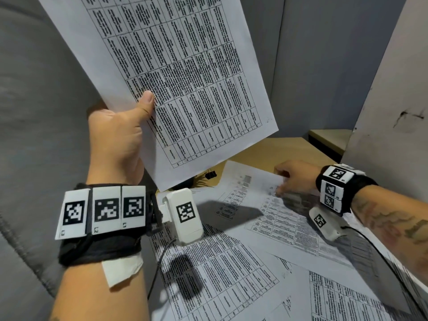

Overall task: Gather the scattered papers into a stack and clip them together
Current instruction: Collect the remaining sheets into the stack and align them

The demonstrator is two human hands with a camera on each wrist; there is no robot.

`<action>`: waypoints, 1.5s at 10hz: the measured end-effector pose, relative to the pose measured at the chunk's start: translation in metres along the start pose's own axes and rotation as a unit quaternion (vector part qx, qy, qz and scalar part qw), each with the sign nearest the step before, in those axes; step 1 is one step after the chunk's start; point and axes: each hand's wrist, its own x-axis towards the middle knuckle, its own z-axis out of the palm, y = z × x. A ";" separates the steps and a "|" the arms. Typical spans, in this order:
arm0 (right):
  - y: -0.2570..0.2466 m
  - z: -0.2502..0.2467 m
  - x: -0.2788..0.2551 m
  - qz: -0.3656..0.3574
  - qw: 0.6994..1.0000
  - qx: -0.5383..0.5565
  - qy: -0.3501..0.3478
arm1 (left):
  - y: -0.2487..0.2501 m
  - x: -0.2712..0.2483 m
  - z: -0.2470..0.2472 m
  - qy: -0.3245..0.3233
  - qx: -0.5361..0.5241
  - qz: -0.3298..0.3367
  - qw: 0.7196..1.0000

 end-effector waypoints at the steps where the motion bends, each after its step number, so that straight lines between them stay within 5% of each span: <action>1: -0.007 -0.024 -0.012 -0.030 0.999 0.041 0.017 | -0.002 0.005 -0.005 0.004 0.029 0.012 0.999; 4: -0.008 -0.081 -0.072 -0.073 0.990 -0.019 -0.122 | -0.009 0.007 -0.013 -0.003 0.025 0.030 0.999; 7: -0.116 -0.023 -0.029 -0.112 0.980 -0.105 -0.126 | -0.001 0.005 -0.006 -0.015 0.013 0.013 1.000; 9: -0.164 0.028 0.009 -0.153 0.980 -0.040 -0.123 | -0.003 0.008 -0.006 -0.008 -0.015 -0.010 1.000; 13: -0.174 0.025 0.024 -0.142 0.974 -0.062 -0.164 | -0.002 0.000 0.005 -0.005 -0.023 -0.011 1.000; 15: -0.172 0.022 0.027 -0.132 0.975 0.015 -0.181 | -0.006 0.000 0.003 -0.022 -0.013 -0.029 0.999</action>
